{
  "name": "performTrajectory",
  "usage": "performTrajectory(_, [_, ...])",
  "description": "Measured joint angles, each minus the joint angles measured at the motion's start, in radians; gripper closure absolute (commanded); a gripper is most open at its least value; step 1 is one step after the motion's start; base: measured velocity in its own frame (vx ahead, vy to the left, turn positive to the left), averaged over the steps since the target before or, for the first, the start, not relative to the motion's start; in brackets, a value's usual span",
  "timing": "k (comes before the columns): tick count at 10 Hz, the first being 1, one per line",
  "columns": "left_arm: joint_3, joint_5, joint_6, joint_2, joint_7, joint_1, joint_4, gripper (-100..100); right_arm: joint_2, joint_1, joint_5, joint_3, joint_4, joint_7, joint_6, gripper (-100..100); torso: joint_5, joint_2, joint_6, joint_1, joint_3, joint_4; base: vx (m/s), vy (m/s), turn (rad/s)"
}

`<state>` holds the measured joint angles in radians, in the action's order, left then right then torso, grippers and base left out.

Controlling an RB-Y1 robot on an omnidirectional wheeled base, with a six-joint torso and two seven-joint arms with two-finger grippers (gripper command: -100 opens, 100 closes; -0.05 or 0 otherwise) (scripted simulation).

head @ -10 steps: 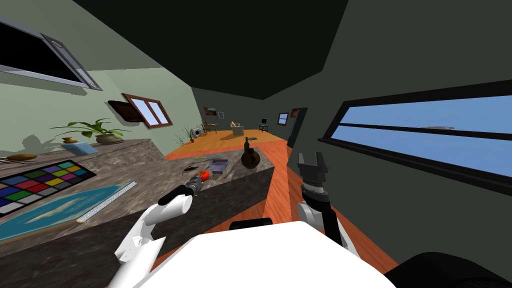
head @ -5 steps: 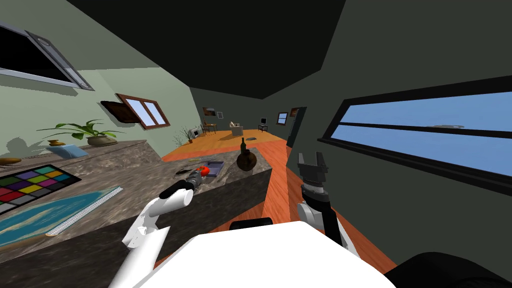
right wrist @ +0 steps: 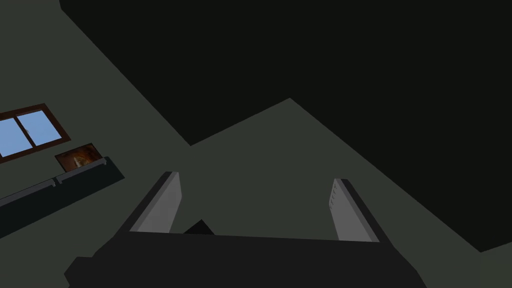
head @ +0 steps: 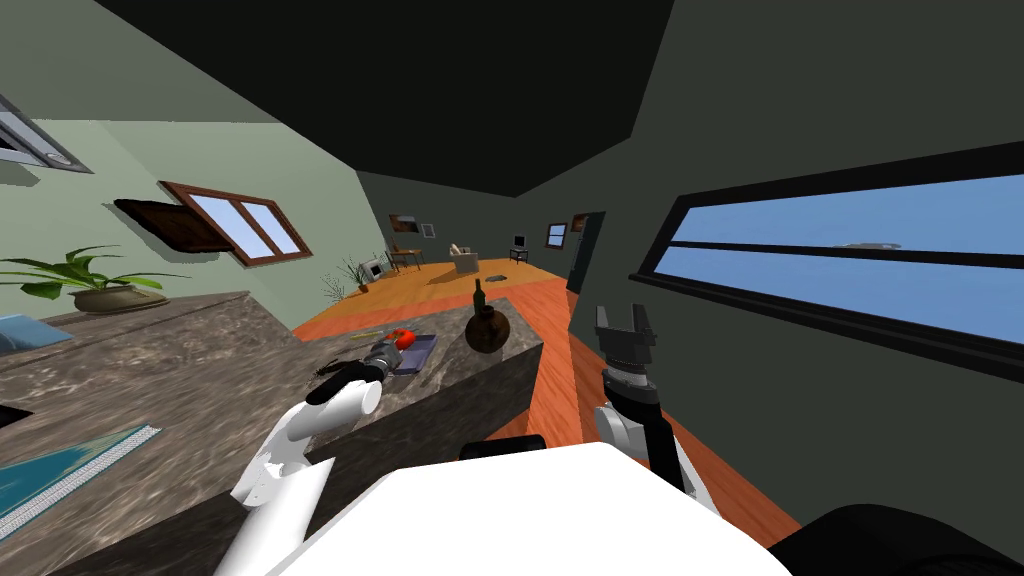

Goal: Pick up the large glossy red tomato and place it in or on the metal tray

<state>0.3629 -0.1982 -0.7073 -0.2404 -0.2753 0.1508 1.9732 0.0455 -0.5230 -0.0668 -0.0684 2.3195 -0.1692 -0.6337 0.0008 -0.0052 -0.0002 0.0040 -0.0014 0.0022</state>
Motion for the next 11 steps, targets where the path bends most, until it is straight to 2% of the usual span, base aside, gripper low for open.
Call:
performTrajectory(1, [0.000, 0.000, 0.004, 0.000, -0.004, 0.000, 0.001, -100, 0.000, 0.000, 0.000, 0.000, 0.000, 0.000, 0.000, 0, 0.000, 0.006, -0.001, -0.003, 0.003, 0.001, 0.000, 0.000, 0.000])
performTrajectory(5, [0.000, 0.000, 0.003, 0.000, -0.003, -0.001, 0.001, -100, 0.000, 0.000, 0.000, 0.000, 0.000, 0.000, 0.000, 0, 0.000, 0.009, -0.001, -0.004, 0.005, 0.002, 0.000, 0.000, 0.000])
performTrajectory(6, [0.000, 0.000, 0.003, 0.000, -0.003, -0.001, 0.001, 0, 0.000, 0.000, 0.000, 0.000, 0.000, 0.000, 0.000, 0, 0.000, 0.009, -0.001, -0.004, 0.005, 0.002, 0.000, 0.000, 0.000])
performTrajectory(7, [0.000, 0.000, 0.003, 0.000, -0.003, -0.001, 0.001, -100, 0.000, 0.000, 0.000, 0.000, 0.000, 0.000, 0.000, 0, 0.000, 0.009, -0.001, -0.004, 0.005, 0.002, -0.085, -0.031, -0.050])
performTrajectory(9, [0.004, -0.027, 0.033, -0.040, 0.026, -0.066, -0.066, -100, 0.000, 0.000, 0.000, 0.000, 0.000, 0.000, 0.000, 0, -0.001, 0.014, -0.001, -0.006, 0.008, 0.003, -0.074, -0.029, -0.011])
performTrajectory(11, [0.003, -0.029, 0.035, -0.041, 0.031, -0.083, -0.114, -100, 0.000, 0.000, 0.000, 0.000, 0.000, 0.000, 0.000, 0, -0.001, 0.010, -0.001, -0.004, 0.006, 0.002, -0.040, -0.018, -0.023])
